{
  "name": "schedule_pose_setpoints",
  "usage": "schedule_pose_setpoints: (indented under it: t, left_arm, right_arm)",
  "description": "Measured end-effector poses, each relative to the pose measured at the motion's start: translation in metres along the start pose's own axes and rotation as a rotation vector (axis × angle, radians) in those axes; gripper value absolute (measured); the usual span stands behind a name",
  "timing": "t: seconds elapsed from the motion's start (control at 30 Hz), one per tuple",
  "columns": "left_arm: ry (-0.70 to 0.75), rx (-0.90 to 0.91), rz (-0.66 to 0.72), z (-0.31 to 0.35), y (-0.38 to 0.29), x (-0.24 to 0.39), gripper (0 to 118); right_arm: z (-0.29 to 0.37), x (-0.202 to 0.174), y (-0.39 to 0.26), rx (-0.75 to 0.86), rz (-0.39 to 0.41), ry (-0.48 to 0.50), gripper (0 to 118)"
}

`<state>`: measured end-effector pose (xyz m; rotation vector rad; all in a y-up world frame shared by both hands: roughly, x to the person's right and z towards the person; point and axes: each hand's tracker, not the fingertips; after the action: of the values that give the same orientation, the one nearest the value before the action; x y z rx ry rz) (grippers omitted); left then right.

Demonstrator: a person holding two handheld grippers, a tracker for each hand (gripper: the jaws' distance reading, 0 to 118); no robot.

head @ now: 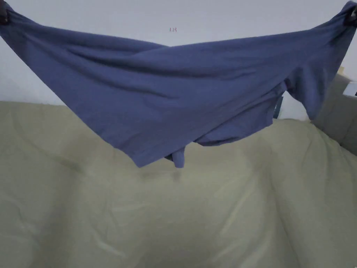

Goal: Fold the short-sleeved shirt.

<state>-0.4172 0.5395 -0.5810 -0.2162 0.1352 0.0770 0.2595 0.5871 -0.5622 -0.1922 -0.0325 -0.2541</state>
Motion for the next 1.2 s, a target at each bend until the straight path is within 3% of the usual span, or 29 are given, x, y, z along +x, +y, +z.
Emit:
schedule_pose_setpoints:
  t: [0.1,0.23,0.33,0.5,0.73,0.8,0.9,0.93,1.2]
  left_arm:
    - [-0.004,0.051,0.036,-0.007,0.036,-0.005,0]
    - [-0.009,0.095,0.013,-0.022,0.058,-0.001,0]
    - [0.012,0.072,-0.02,-0.041,0.057,0.004,0]
    - [0.009,0.011,0.008,-0.078,0.001,0.01,0]
    - [0.019,-0.1,0.043,-0.161,-0.114,0.006,0]
    - [-0.001,-0.161,0.061,-0.156,-0.145,0.024,0]
    - [-0.005,-0.192,0.043,-0.176,-0.179,0.017,0]
    - [0.003,-0.195,0.034,-0.179,-0.185,0.015,0]
    - [-0.026,-0.238,0.086,-0.14,-0.199,0.002,0]
  right_arm:
    - [-0.001,-0.015,0.024,0.022,-0.017,0.016,4]
    - [-0.049,-0.02,0.043,0.025,-0.035,0.021,4]
    - [-0.067,-0.019,0.034,0.02,-0.006,-0.001,4]
    - [-0.132,0.006,-0.005,-0.034,-0.034,-0.007,4]
    - [-0.199,0.04,-0.123,-0.189,-0.07,-0.072,4]
    - [-0.212,0.049,-0.157,-0.218,-0.098,-0.086,4]
    - [-0.229,0.058,-0.186,-0.254,-0.069,-0.122,4]
    - [-0.231,0.059,-0.191,-0.271,-0.042,-0.138,4]
    - [-0.183,0.067,-0.201,-0.289,-0.073,-0.135,4]
